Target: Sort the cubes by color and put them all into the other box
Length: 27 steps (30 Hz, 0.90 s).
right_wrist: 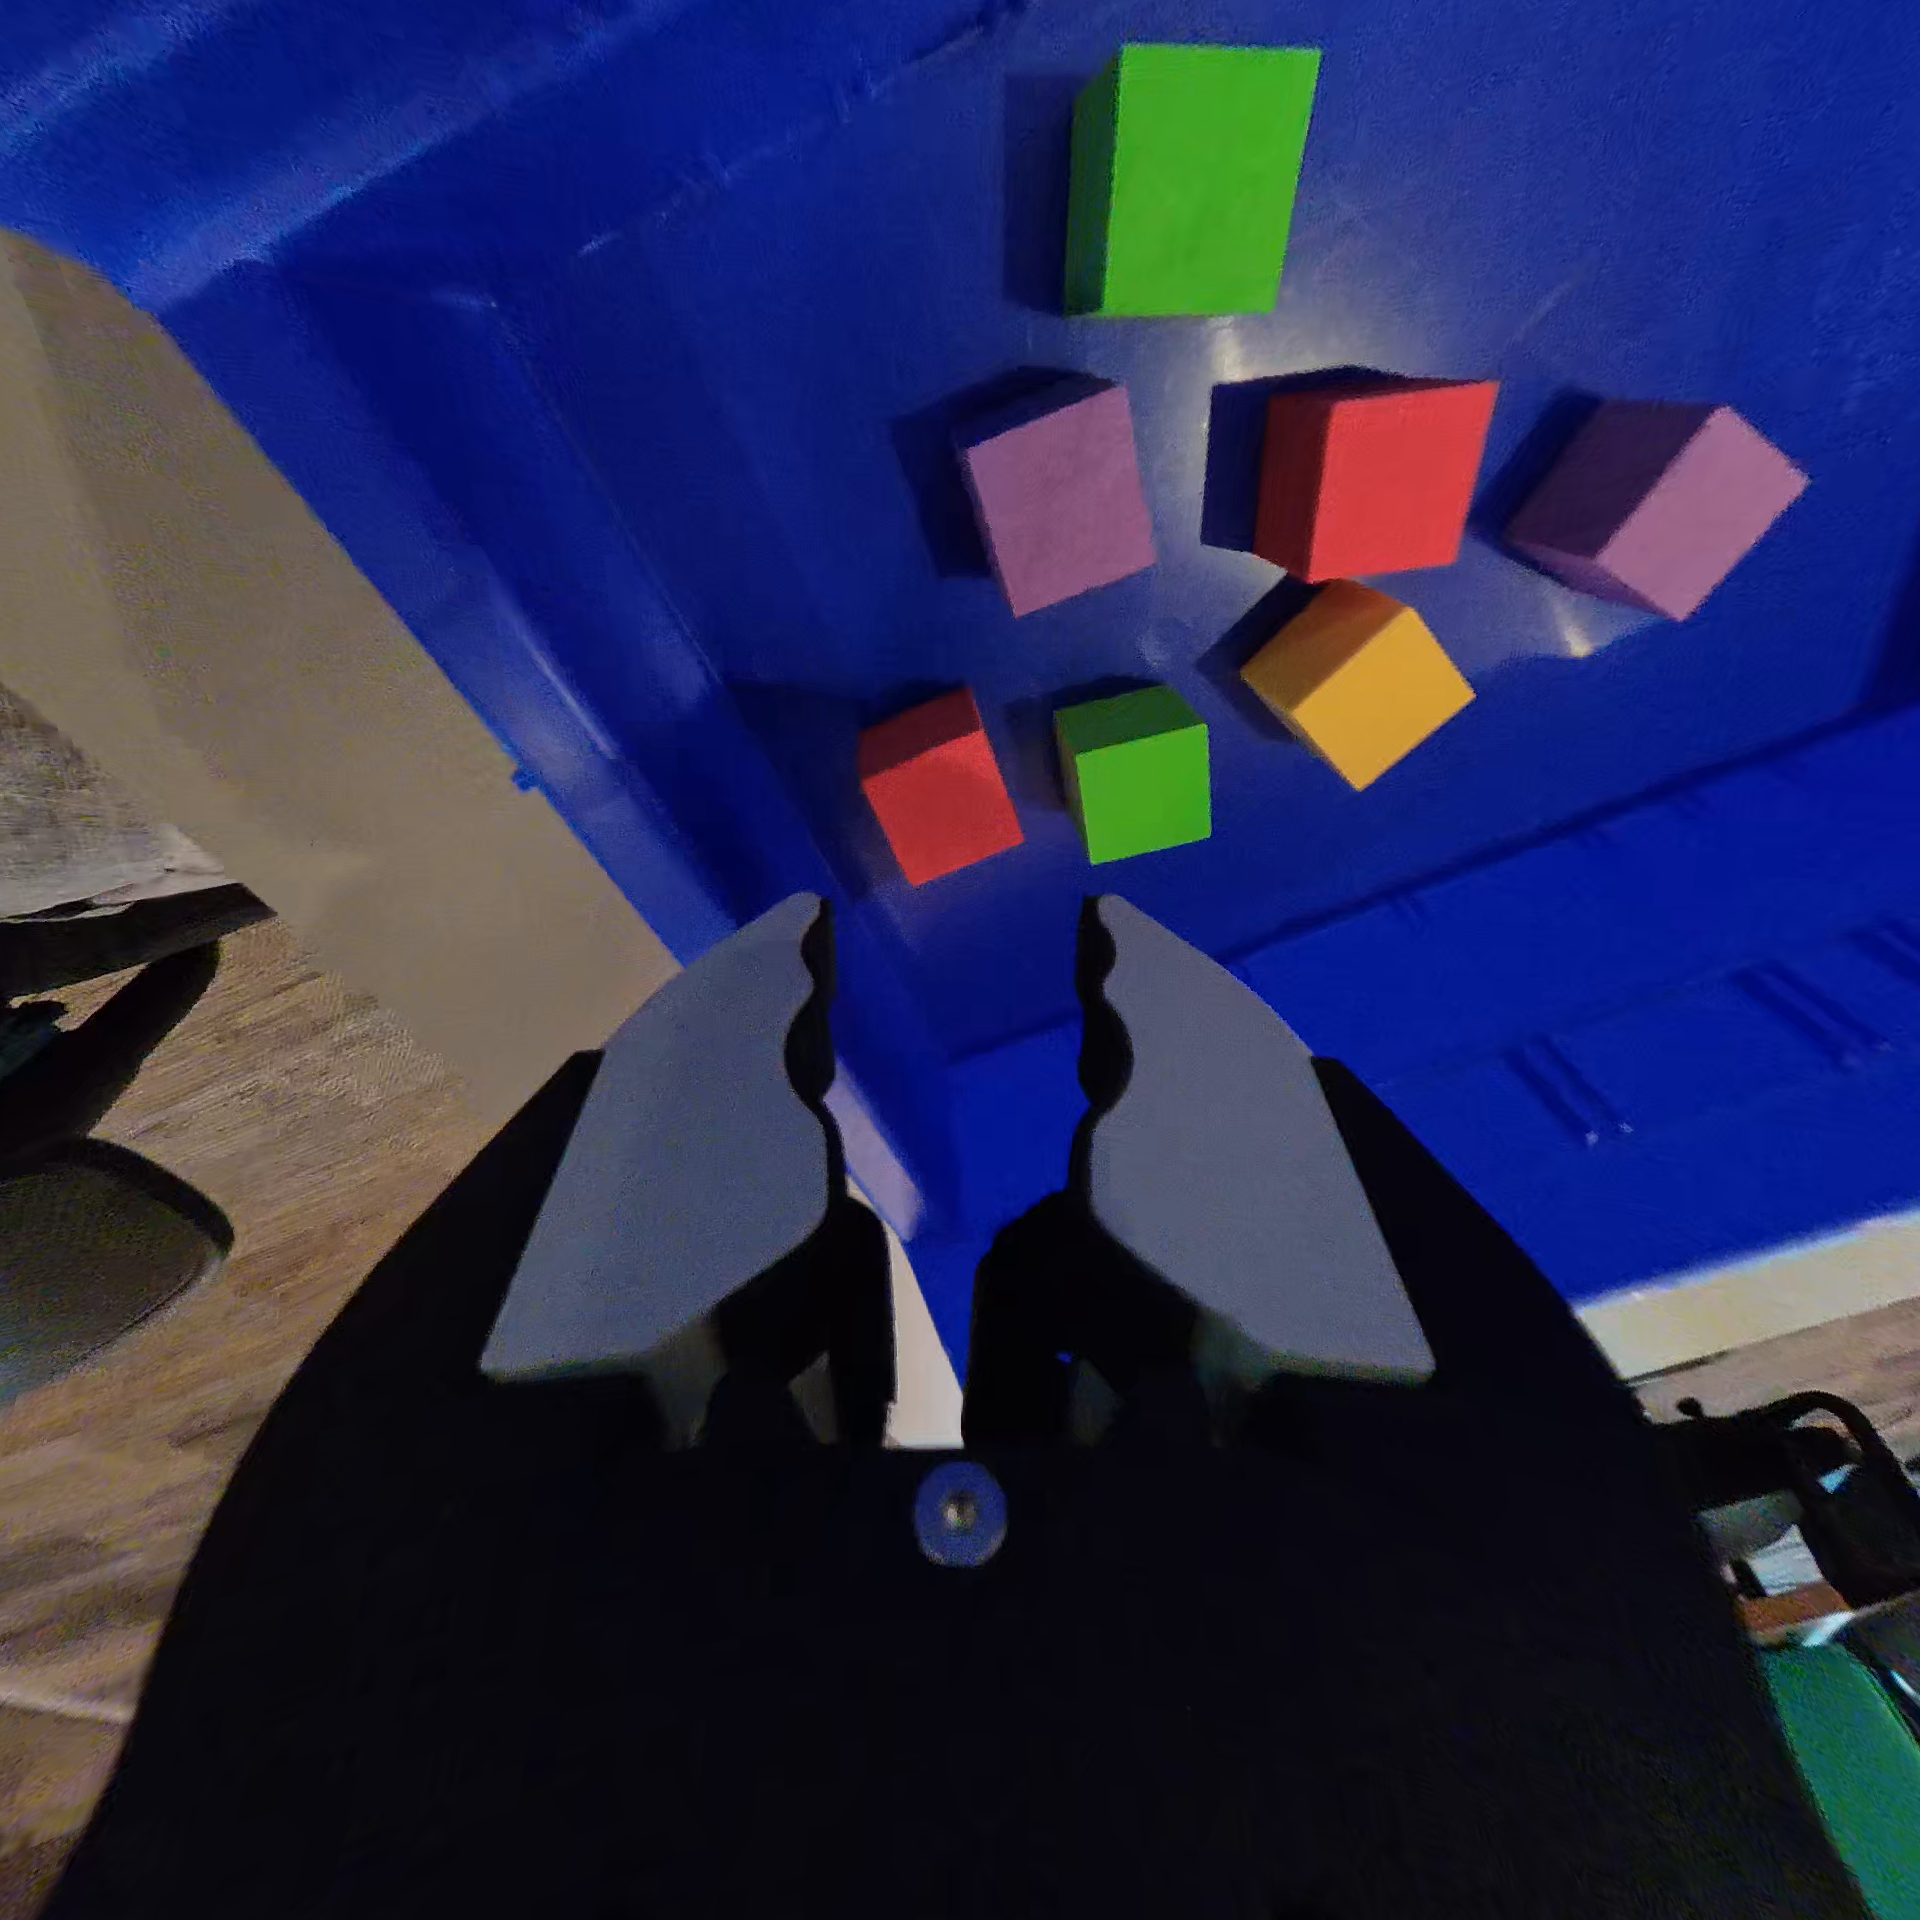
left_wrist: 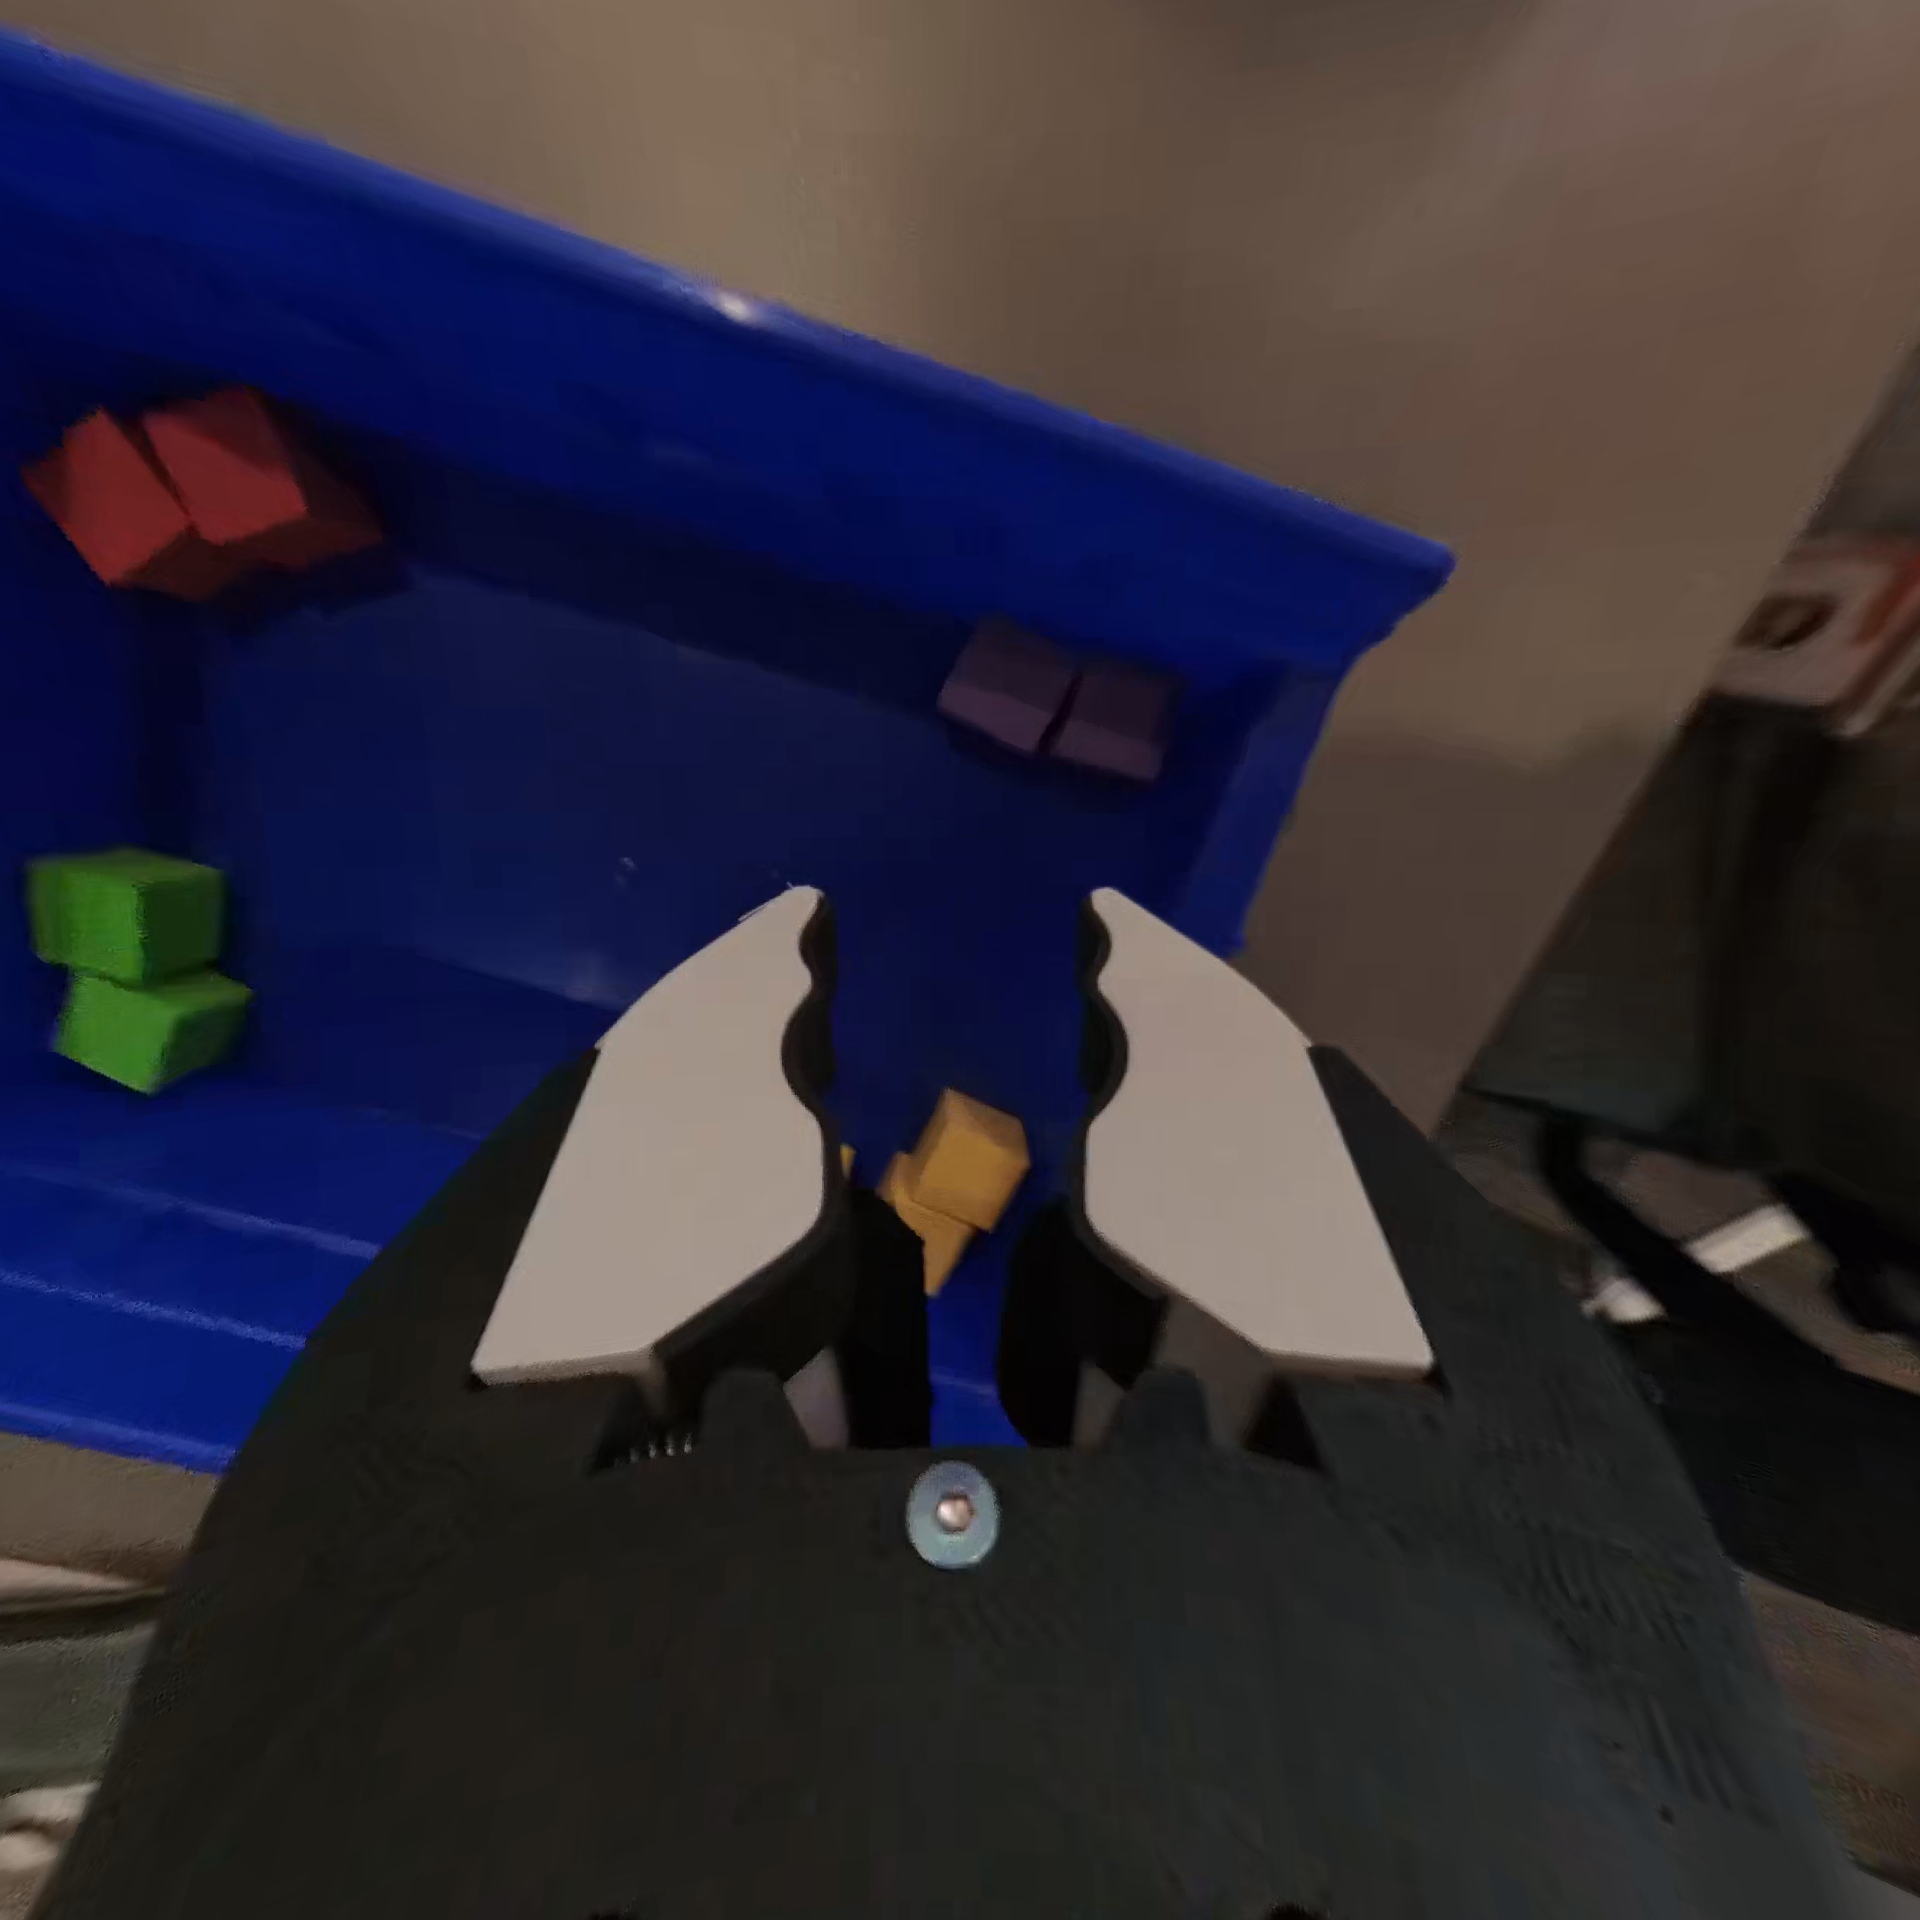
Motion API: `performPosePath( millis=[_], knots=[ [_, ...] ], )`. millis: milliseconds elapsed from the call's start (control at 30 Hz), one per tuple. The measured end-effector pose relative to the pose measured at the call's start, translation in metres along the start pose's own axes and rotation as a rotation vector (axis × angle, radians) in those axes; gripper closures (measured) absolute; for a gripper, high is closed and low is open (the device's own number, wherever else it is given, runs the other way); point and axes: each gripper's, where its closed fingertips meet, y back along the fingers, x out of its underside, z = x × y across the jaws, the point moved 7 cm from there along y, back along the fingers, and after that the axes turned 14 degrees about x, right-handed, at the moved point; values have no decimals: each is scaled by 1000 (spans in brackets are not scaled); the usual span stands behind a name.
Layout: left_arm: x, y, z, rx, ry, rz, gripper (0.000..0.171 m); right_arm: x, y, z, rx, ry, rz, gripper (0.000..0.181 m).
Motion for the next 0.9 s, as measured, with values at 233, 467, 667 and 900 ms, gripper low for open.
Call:
performPosePath(
  millis=[233, 467, 667, 900],
  knots=[
    [-20, -40, 7, -56, -233, 135, 125, 9, 22, 3, 81, -1, -73, 137],
    [-25, -58, 16, -1, -230, 152, 124, 13, 30, 6, 104, 0, -121, 137],
    [-24, -67, 19, 19, -241, 216, 124, 10, 28, 9, 109, 12, -136, 137],
    [-24, -70, 17, 69, -247, 199, 134, 7, 31, 12, 139, 16, -169, 138]
  ],
)
